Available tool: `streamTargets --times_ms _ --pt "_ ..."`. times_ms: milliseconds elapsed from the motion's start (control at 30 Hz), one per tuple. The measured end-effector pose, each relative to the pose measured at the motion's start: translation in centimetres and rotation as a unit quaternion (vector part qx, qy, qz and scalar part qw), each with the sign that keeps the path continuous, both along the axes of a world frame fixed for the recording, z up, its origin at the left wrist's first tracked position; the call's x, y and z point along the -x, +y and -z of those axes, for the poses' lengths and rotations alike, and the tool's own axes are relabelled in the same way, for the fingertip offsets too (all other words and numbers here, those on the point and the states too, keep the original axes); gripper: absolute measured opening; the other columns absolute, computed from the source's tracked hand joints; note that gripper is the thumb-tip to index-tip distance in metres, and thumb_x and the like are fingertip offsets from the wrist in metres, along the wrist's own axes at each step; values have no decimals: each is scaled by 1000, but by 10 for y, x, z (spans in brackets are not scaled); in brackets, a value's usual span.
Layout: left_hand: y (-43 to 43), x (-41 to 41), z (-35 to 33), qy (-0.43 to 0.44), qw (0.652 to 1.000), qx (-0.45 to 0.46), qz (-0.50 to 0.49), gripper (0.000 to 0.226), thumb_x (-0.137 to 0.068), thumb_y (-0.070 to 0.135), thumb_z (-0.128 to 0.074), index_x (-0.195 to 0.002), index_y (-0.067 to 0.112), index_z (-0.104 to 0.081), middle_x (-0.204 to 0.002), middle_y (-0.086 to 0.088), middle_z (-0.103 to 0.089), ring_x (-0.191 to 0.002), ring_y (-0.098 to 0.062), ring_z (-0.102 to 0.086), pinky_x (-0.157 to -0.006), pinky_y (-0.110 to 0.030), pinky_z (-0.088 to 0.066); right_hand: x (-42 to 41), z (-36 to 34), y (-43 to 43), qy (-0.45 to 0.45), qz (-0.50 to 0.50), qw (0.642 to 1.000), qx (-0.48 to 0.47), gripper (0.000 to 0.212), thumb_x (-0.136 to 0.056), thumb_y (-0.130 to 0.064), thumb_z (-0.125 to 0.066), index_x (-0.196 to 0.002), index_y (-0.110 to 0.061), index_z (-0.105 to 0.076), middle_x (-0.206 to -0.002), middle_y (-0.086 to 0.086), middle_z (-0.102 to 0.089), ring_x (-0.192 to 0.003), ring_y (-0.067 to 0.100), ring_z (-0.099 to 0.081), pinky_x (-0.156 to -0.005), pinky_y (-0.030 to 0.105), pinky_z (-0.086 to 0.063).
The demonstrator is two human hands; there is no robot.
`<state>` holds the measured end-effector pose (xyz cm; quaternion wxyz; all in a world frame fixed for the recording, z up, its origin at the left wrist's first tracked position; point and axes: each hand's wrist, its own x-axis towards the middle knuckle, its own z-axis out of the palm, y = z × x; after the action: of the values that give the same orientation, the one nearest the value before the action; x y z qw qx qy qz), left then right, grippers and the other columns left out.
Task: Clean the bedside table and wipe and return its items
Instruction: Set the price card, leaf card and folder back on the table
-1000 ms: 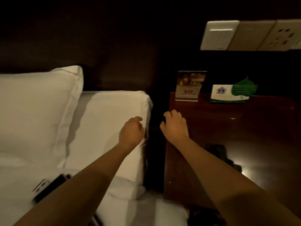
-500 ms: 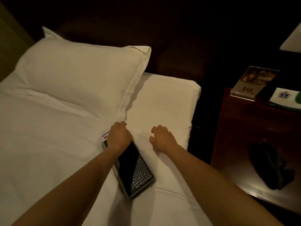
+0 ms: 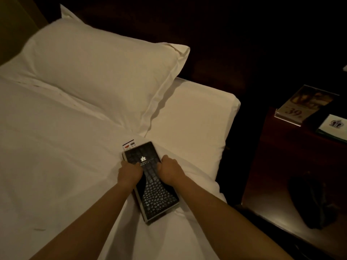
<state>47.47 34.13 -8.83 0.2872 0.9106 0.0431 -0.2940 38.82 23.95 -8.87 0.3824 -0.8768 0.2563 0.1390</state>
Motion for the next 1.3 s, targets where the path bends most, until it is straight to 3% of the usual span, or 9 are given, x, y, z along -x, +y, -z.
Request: streamTargets --times_ms 133,233,333,633,800,867,1133,1200,1300 --pt "-21 13 -6 -15 1000 12 -19 54 -93 27 -48 -135 -1 -31 -133 -32 -44 -116 -47 -49 -89 -44 -44 8 -1 -7 -37 138 988 -62 33 -98 -20 -32 -110 7 -47 -118 27 -52 -106 40 -52 -87 44 -44" --pt "-54 23 -17 -34 999 24 16 56 -93 29 -48 -138 2 -30 -134 -33 -42 -117 -47 -48 -96 -47 -43 19 -10 -24 -88 290 951 -68 28 -99 -19 -30 -106 2 -48 -112 25 -56 -99 35 -56 -80 39 -44" --pt "-106 41 -31 -50 994 52 76 55 -92 31 -50 -137 5 -32 -132 -31 -45 -115 -47 -50 -98 -49 -45 43 -24 -60 -118 376 918 -38 27 -100 -16 -31 -104 2 -51 -111 22 -58 -100 33 -56 -80 34 -40" --pt "-277 154 -42 -1 961 124 249 47 -91 24 -53 -133 8 -39 -127 -26 -52 -110 -40 -56 -86 -34 -46 173 -31 -211 -98 505 857 9 21 -98 -11 -34 -103 0 -52 -110 21 -57 -96 31 -56 -73 28 -40" --pt "-345 201 -28 -3 938 119 327 55 -91 23 -55 -140 12 -34 -138 -21 -44 -123 -35 -47 -99 -30 -35 223 -10 -264 -106 579 808 -16 23 -99 -12 -32 -110 -1 -49 -114 19 -54 -96 31 -57 -75 34 -46" --pt "-367 210 -20 15 931 117 345 54 -91 23 -54 -140 12 -34 -135 -22 -46 -120 -36 -50 -99 -34 -40 233 0 -278 -108 595 796 -27 24 -98 -11 -33 -114 -1 -49 -117 20 -54 -98 30 -57 -76 33 -46" --pt "-413 214 2 -9 913 107 394 43 -94 23 -50 -133 8 -40 -129 -21 -52 -117 -33 -52 -95 -37 -44 236 23 -310 -95 578 810 37 26 -97 -10 -35 -115 -1 -51 -116 18 -57 -107 28 -53 -91 37 -46" --pt "-417 212 4 -17 909 99 405 43 -94 23 -50 -132 7 -41 -129 -21 -53 -117 -33 -53 -92 -36 -44 236 25 -312 -80 570 816 54 26 -98 -11 -34 -115 -3 -52 -116 16 -57 -109 26 -51 -92 34 -44" --pt "-417 214 8 -33 909 64 411 47 -94 23 -49 -134 2 -39 -130 -23 -52 -120 -35 -51 -100 -44 -45 239 29 -312 -48 533 840 92 26 -97 -10 -32 -112 -5 -52 -117 13 -54 -109 23 -47 -89 27 -39"
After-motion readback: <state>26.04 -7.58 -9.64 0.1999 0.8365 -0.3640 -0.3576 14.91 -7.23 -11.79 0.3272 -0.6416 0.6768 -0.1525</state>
